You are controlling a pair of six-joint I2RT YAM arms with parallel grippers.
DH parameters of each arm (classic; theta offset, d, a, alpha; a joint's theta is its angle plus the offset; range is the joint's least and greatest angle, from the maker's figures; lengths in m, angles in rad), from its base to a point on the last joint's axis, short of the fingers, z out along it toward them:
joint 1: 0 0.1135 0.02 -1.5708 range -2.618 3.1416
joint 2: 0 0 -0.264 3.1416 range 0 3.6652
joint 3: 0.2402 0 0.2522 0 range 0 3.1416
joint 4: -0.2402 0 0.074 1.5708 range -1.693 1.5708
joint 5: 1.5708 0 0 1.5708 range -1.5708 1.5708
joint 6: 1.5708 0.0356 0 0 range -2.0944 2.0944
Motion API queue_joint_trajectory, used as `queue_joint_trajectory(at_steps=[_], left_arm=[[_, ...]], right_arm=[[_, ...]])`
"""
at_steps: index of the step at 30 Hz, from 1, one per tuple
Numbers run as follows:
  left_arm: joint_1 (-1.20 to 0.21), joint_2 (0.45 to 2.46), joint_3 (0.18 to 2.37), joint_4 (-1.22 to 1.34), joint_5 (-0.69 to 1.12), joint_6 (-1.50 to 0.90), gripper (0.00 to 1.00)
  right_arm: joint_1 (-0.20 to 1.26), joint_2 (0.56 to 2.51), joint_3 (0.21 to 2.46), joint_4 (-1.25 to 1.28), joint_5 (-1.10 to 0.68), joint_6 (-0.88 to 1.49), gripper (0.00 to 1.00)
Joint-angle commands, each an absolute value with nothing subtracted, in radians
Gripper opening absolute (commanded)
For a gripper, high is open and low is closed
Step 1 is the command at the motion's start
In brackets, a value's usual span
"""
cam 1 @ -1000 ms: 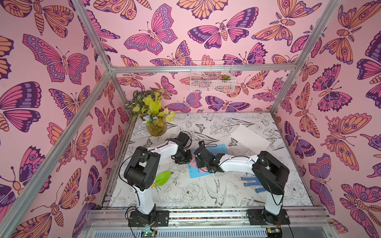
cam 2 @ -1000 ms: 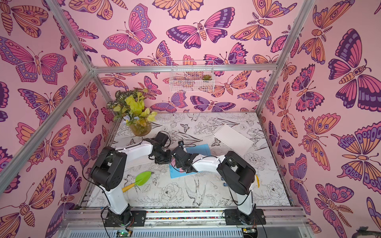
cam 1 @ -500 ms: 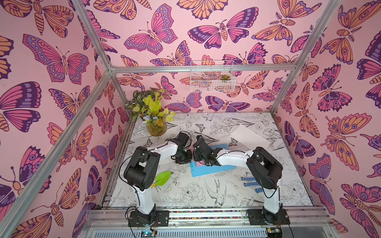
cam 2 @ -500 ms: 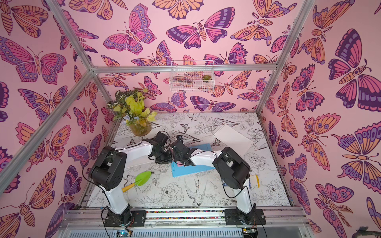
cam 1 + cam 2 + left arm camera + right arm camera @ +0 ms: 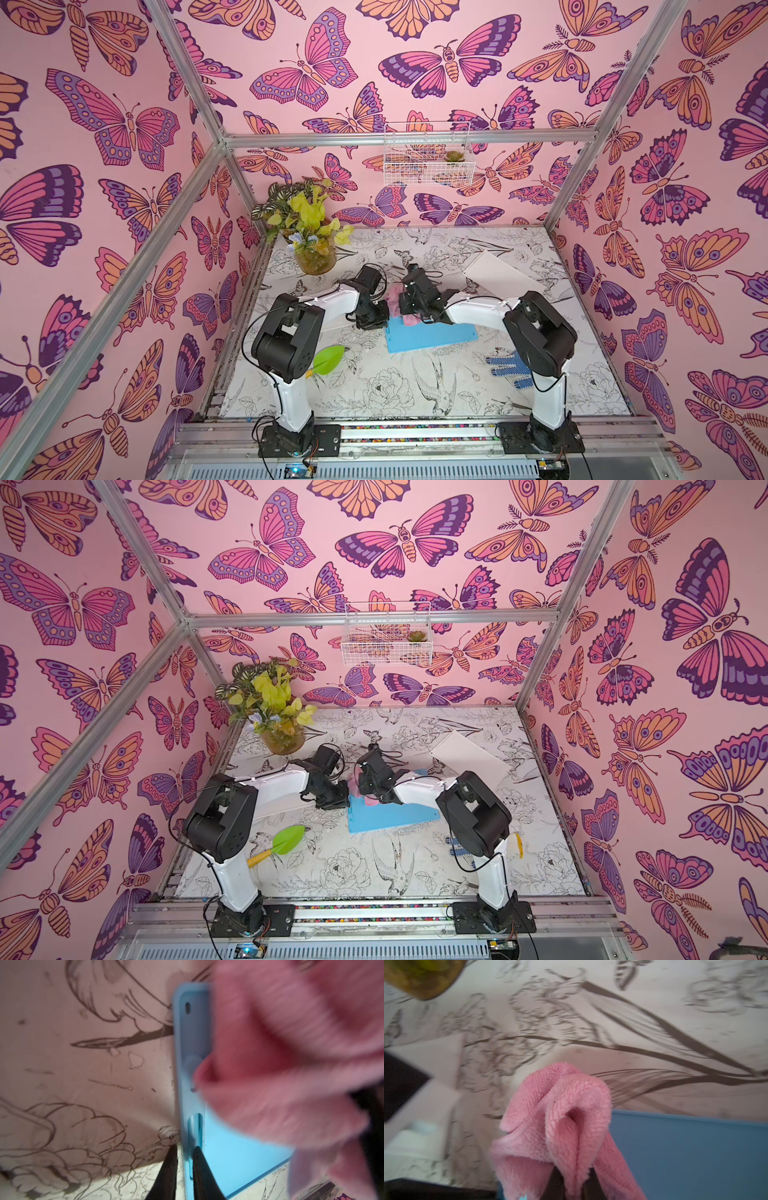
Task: Wipe the drawing tablet
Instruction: Wipe the dirt from the drawing tablet.
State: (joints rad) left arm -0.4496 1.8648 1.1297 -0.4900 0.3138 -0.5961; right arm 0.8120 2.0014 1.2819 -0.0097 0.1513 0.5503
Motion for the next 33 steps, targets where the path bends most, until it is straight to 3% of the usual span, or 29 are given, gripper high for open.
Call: queue_joint_trajectory(at_steps=[1,7,16,24,33], left_arm=[[-0.449,1.948,1.09,-0.602,0.23,-0.609,0.18],[-0.445,1.97,1.08,-0.603,0.234,-0.634,0.16],[-0.437,1.992,1.071,-0.584,0.258,-0.652,0.16],[-0.437,1.973,1.077,-0.579,0.264,-0.655,0.16],[-0.437,1.911,1.141,-0.601,0.271,-0.668,0.18]], right_arm=[[0.788,2.025,1.299,-0.044,0.181,0.58,0.0],[0.658,1.98,1.182,0.037,0.167,0.618,0.0],[0.808,2.106,1.365,0.053,0.062,0.614,0.0],[0.672,1.984,1.198,0.097,0.07,0.648,0.0],[0.675,1.877,1.165,0.125,0.081,0.636,0.0]])
